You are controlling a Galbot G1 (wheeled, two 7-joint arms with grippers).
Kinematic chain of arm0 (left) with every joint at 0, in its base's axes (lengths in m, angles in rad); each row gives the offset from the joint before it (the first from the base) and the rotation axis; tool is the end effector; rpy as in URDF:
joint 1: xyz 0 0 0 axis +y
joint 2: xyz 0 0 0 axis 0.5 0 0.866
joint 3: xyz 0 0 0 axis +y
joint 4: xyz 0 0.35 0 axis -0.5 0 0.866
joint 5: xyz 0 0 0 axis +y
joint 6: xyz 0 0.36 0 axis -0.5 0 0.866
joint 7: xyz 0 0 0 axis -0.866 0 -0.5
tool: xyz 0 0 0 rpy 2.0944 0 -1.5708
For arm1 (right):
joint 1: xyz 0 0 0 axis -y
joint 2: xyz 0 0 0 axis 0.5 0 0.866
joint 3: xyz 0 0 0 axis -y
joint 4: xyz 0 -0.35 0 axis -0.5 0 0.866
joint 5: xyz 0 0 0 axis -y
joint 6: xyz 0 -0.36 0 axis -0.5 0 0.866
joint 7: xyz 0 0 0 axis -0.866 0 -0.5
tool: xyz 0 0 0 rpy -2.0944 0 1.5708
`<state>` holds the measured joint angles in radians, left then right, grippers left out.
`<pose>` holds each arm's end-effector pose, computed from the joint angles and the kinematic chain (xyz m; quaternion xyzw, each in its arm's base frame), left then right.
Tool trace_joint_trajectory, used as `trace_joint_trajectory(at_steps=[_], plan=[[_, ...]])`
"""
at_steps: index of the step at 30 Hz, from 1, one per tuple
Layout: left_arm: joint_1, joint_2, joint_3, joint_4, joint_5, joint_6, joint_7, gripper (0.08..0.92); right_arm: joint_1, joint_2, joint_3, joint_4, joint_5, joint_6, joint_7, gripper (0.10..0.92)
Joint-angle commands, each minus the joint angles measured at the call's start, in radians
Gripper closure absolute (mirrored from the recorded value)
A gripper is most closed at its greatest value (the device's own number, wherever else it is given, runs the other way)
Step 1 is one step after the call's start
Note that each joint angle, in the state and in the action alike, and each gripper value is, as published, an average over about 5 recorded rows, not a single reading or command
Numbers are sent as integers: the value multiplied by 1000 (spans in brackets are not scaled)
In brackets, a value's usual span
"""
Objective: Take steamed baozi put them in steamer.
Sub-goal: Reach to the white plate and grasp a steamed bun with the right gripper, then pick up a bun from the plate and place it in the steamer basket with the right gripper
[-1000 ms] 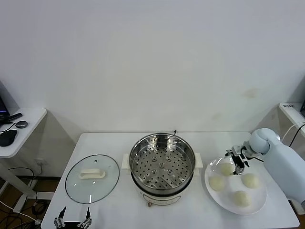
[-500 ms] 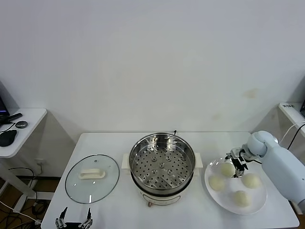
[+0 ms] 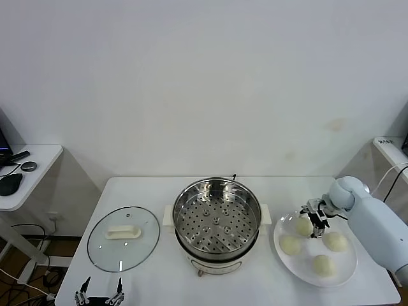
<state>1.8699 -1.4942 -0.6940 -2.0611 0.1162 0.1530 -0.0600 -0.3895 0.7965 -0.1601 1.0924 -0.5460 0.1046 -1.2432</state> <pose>0.0840 0.0675 -0.3490 0.0739 -0.9589 -0.1431 0.2337 0.5077 -0.2163 -0.2520 0.5152 -0.5193 0.5604 0.3884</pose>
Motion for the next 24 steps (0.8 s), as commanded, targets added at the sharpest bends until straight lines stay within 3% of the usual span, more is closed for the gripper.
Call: trace_joint_trajectory(at_steps=[1,9,16,24], plan=[[1,2,0,0,0,0,0,177,1,1,2,-4,0,4,0,295],[1,4,4,-3,0,-1,-1,177,17,-12,18,6,25,13,-19,442],[-2,5,8,-15,-4,-2,-3,177,109,-60,-16,60,109,-2,-47,448],[-23,3,21,-38,-6,-3,-6,177,431,-59,-242,99,343,-41,-87,458]])
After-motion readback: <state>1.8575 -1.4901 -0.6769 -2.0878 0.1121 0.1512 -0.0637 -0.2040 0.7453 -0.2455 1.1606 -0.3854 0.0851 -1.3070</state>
